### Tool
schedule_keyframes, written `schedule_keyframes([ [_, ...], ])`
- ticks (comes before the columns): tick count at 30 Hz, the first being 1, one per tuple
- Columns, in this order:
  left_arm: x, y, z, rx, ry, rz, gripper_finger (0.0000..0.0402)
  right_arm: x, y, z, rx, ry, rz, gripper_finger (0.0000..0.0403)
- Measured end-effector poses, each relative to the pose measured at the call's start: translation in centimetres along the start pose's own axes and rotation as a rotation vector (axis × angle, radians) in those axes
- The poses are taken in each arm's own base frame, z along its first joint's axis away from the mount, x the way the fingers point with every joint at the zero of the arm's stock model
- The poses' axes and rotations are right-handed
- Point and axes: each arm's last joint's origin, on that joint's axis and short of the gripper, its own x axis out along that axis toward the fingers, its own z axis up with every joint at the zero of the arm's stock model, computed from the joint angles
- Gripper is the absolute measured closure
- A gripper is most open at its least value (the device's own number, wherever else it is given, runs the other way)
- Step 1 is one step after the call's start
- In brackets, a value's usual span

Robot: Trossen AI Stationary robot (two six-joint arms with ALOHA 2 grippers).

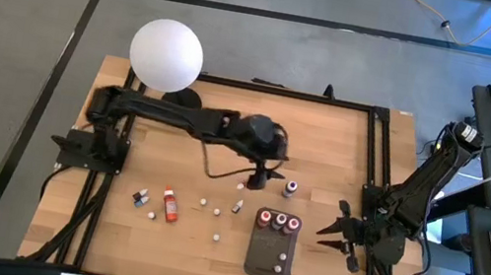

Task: Pick & Place food coloring
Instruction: Put the large blue food coloring bottle into the black bin

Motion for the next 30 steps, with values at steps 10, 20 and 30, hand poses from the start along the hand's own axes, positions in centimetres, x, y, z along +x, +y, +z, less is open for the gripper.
schedule_keyframes([
  [10,-5.4,-2.4,-7.5,-0.05,-0.388,-0.037,0.0151,0.0,0.5,0.7,0.094,-0.057,0.044,0.0288],
  [20,-9.2,-4.9,-14.6,-0.091,-0.549,-0.124,0.0151,0.1,0.9,1.8,0.026,-0.193,-0.001,0.0288],
  [30,-10.3,-4.9,-15.4,-0.091,-0.565,-0.13,0.0151,-0.8,-1.2,10.3,0.087,-0.29,-0.213,0.0288],
])
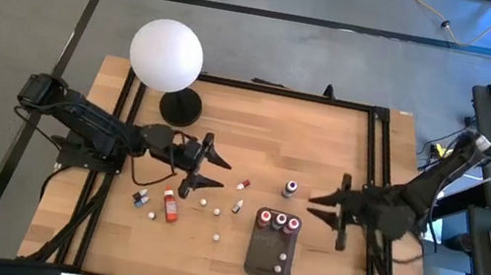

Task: Pick & Place food coloring
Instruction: Put the large blue food coloring bottle into the black bin

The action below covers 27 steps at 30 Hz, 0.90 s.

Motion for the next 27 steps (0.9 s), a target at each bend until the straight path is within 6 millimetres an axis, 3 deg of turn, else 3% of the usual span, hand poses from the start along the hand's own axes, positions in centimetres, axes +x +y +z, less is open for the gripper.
schedule_keyframes([
  [7,0.0,0.1,0.1,-0.007,-0.004,0.005,0.0151,2.2,-3.0,4.1,0.165,0.303,-0.156,0.0288],
  [11,0.0,0.1,0.1,-0.007,-0.003,0.005,0.0151,3.4,-4.4,5.4,0.216,0.392,-0.293,0.0288],
  [14,0.0,0.1,0.1,-0.007,-0.002,0.005,0.0151,4.7,-4.7,5.9,0.252,0.441,-0.282,0.0288],
  [18,0.0,0.1,0.0,0.02,0.005,0.006,0.0151,6.9,-4.5,5.1,0.304,0.57,-0.203,0.0288],
  [27,0.0,0.1,0.0,0.045,0.005,0.006,0.0151,10.7,-5.4,2.4,0.338,0.777,-0.232,0.0288],
])
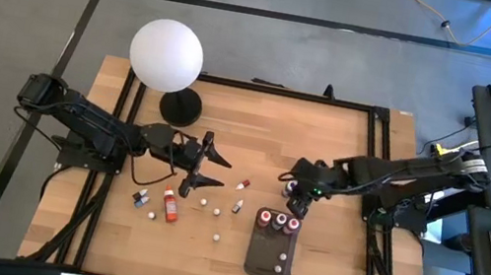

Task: Pick & Place food coloring
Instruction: Put the large blue food coloring bottle into the black bin

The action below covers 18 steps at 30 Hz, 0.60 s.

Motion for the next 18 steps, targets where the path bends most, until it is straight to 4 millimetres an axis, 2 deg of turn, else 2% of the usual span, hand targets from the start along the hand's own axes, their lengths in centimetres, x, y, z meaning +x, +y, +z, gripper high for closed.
schedule_keyframes([
  [12,0.0,0.0,-0.3,-0.002,0.029,0.002,0.0151,0.3,-1.3,1.2,-0.055,-0.017,-0.028,0.0284],
  [15,0.0,0.0,-0.5,-0.004,0.049,0.003,0.0151,0.3,-1.6,1.4,-0.068,-0.019,-0.035,0.0262],
  [18,0.0,0.0,-0.5,-0.004,0.053,0.004,0.0151,0.3,-2.0,1.6,-0.067,-0.023,-0.043,0.022],
])
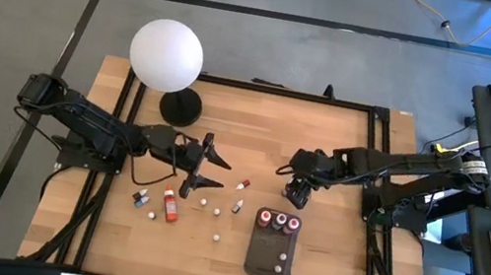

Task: Pick & Place food coloring
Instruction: Put the large blue food coloring bottle into the black bin

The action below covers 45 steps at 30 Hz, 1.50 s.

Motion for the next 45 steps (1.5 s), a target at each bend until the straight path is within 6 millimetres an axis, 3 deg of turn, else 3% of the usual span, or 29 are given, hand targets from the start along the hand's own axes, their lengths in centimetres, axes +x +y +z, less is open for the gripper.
schedule_keyframes([
  [5,0.0,0.0,0.0,0.0,0.0,0.0,0.0151,0.1,-0.6,0.4,-0.038,-0.007,-0.017,0.0143],
  [10,0.0,0.0,0.0,0.0,0.001,0.0,0.0151,0.3,-0.6,0.4,-0.013,-0.005,-0.03,0.0108],
  [25,0.0,0.0,-0.2,-0.001,0.018,0.001,0.0151,4.5,-0.8,-0.3,-0.062,0.169,-0.18,0.0127],
  [45,0.0,0.0,-0.2,-0.002,0.023,0.002,0.0151,4.7,-0.6,-0.4,-0.076,0.191,-0.146,0.0144],
])
